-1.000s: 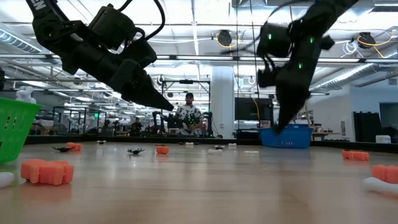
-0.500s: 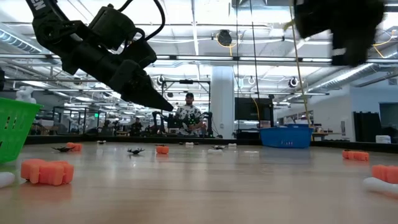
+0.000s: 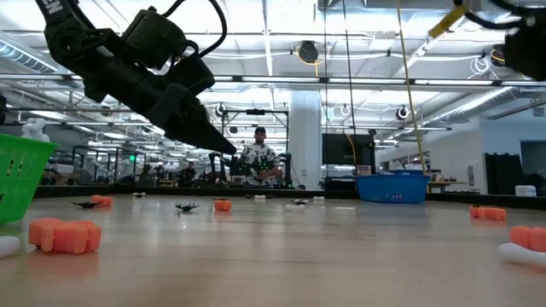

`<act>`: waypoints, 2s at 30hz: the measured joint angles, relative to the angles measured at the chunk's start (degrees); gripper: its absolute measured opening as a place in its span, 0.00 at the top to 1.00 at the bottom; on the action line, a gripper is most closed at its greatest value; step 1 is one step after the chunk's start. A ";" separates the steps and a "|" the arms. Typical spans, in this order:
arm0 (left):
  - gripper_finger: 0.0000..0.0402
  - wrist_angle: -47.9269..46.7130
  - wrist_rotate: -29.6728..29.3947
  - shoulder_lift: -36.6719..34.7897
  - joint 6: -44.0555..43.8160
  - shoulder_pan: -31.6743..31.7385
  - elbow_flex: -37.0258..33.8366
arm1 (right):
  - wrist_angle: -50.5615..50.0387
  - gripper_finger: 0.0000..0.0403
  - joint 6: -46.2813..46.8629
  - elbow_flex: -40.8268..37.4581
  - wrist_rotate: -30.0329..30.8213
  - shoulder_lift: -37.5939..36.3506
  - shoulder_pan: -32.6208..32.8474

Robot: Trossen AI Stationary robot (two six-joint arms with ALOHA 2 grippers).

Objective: Sort Halloween decoration
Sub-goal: Put the black spider toy into the yellow bin

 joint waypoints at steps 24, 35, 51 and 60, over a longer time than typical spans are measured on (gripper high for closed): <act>1.00 -0.03 0.00 0.00 0.00 -0.01 0.00 | 16.55 1.00 -9.70 -0.07 -0.13 11.98 -2.28; 1.00 -0.71 0.00 0.00 0.00 -0.02 0.00 | 8.74 0.99 -11.37 -0.04 1.26 9.23 -4.54; 1.00 -1.93 0.00 0.00 0.02 -0.01 0.00 | 4.97 1.00 -9.52 -0.04 5.94 9.10 -8.03; 1.00 -1.99 0.00 0.00 0.02 -0.01 0.00 | 4.68 1.00 -4.50 -0.04 1.21 8.77 -6.77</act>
